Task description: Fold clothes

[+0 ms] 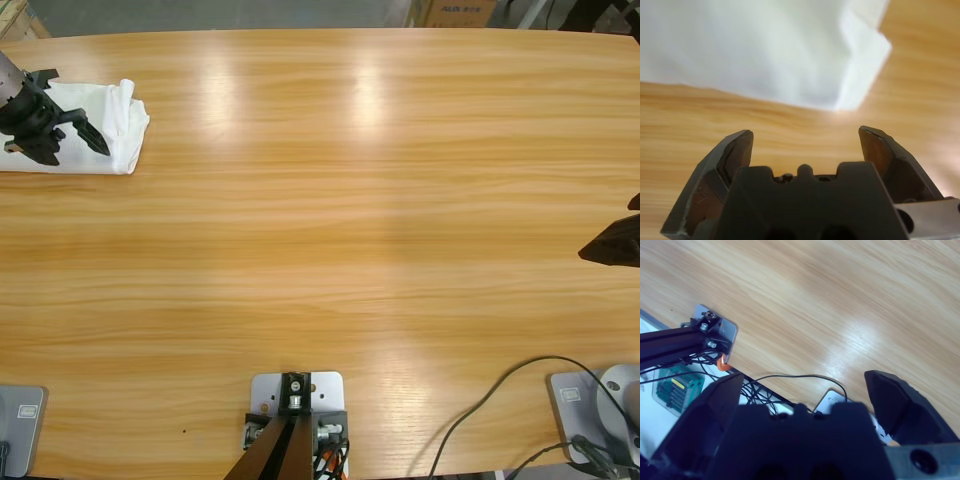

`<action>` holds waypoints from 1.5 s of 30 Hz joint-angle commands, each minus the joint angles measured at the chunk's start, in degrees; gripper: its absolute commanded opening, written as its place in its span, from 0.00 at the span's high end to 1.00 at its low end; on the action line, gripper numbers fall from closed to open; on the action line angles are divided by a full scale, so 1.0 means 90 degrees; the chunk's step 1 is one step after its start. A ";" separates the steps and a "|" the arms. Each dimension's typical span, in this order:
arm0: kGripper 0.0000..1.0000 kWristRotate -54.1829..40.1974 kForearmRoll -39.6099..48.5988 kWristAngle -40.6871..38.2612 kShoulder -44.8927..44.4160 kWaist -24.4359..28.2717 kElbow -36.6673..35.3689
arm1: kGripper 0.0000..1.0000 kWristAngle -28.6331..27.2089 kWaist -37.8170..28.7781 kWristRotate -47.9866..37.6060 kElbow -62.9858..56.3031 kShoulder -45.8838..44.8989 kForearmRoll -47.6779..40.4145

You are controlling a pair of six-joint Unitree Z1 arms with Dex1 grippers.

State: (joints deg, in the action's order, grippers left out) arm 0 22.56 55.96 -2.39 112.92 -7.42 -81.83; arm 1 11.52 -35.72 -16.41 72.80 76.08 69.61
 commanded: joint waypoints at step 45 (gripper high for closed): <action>0.16 -0.0493 0.0169 -0.1195 -0.2506 -0.0635 -0.1015 | 0.00 0.0321 -0.0044 -0.0077 0.0612 0.1009 -0.0317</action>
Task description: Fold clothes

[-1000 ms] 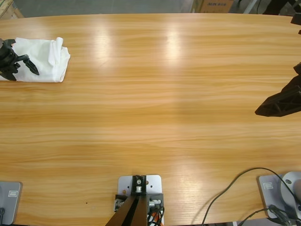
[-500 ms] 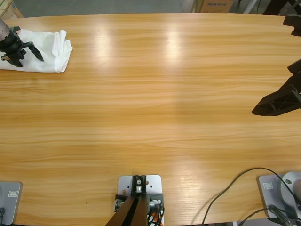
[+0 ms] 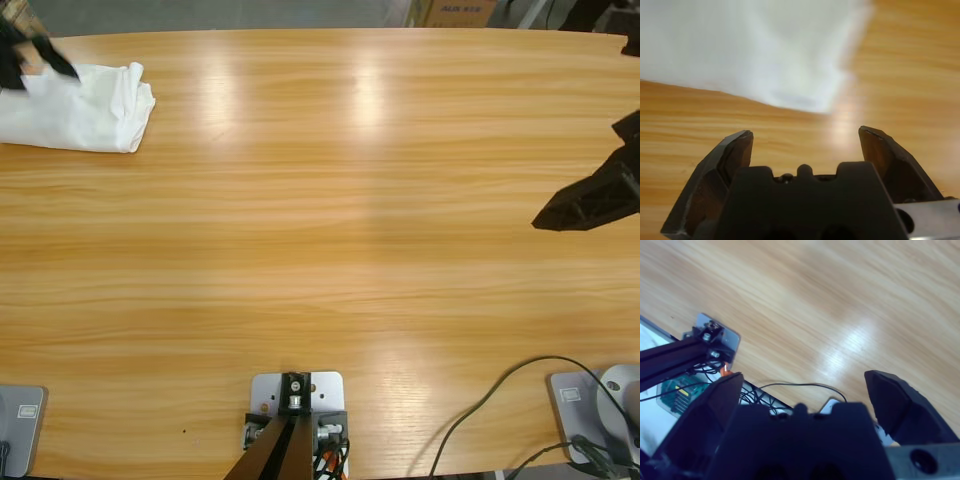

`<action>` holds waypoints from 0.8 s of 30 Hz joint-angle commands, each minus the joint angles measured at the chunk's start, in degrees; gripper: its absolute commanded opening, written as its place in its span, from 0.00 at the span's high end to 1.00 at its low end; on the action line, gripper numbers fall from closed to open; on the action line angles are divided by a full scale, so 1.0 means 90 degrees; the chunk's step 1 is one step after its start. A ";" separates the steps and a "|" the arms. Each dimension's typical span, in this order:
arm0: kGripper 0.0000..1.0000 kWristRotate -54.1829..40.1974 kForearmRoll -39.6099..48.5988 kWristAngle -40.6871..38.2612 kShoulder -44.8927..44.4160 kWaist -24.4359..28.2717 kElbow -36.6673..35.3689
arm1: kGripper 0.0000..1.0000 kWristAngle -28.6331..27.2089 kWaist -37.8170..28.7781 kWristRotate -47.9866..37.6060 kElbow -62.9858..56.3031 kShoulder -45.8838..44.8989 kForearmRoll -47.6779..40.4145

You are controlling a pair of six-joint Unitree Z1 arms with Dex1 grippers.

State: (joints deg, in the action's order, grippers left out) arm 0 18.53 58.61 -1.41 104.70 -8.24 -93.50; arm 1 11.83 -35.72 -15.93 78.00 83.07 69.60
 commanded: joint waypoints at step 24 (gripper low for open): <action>0.10 0.0005 -0.1786 -0.3537 -0.2573 -0.2745 0.4391 | 0.00 0.1455 -0.0044 0.0096 -0.2838 0.0432 -0.3734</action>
State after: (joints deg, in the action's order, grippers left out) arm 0 20.12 43.49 -35.38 84.41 -31.72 -59.18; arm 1 27.20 -35.74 -17.90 56.64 83.03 37.96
